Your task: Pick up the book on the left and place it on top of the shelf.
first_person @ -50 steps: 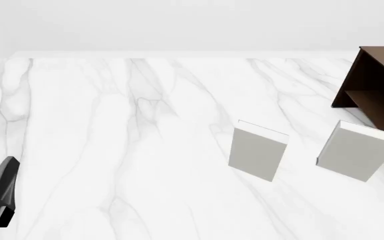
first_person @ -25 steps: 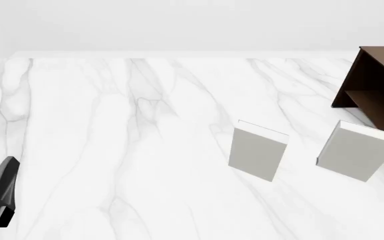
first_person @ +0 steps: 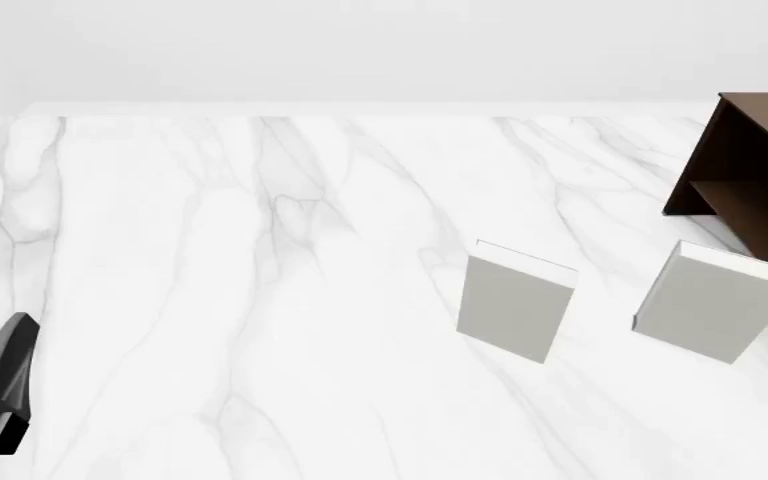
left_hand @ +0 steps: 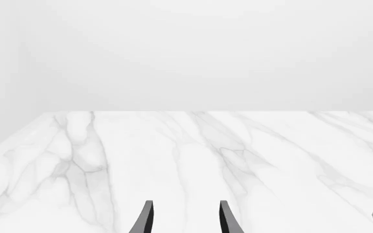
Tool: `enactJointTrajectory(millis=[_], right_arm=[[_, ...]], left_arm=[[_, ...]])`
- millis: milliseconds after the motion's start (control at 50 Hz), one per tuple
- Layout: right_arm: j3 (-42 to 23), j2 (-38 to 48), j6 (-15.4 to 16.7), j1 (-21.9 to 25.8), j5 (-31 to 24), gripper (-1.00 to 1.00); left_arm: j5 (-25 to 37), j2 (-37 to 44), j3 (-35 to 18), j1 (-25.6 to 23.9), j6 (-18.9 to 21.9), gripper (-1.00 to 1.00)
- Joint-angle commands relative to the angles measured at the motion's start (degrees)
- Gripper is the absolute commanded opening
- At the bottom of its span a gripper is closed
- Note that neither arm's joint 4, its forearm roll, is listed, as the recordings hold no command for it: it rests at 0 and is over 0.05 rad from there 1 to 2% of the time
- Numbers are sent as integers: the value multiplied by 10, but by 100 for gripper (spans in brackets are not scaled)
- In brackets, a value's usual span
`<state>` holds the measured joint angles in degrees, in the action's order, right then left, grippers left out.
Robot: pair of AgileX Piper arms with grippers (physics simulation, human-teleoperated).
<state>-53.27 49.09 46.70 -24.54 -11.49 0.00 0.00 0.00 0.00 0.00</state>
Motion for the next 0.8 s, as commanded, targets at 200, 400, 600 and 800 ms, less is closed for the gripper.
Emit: enactJointTrajectory(millis=[200, 400, 600, 800], right_arm=[[-29, 27, -2, -37, 11, -100], [-30, 47, 0, -48, 28, -100], [-25, 74, 0, -60, 54, -100], [-29, 102, -1, -73, 74, -100]], left_arm=[[0, 0, 0, 0, 0, 100], [0, 0, 0, 0, 0, 100], [0, 0, 0, 0, 0, 100], [0, 0, 0, 0, 0, 100]])
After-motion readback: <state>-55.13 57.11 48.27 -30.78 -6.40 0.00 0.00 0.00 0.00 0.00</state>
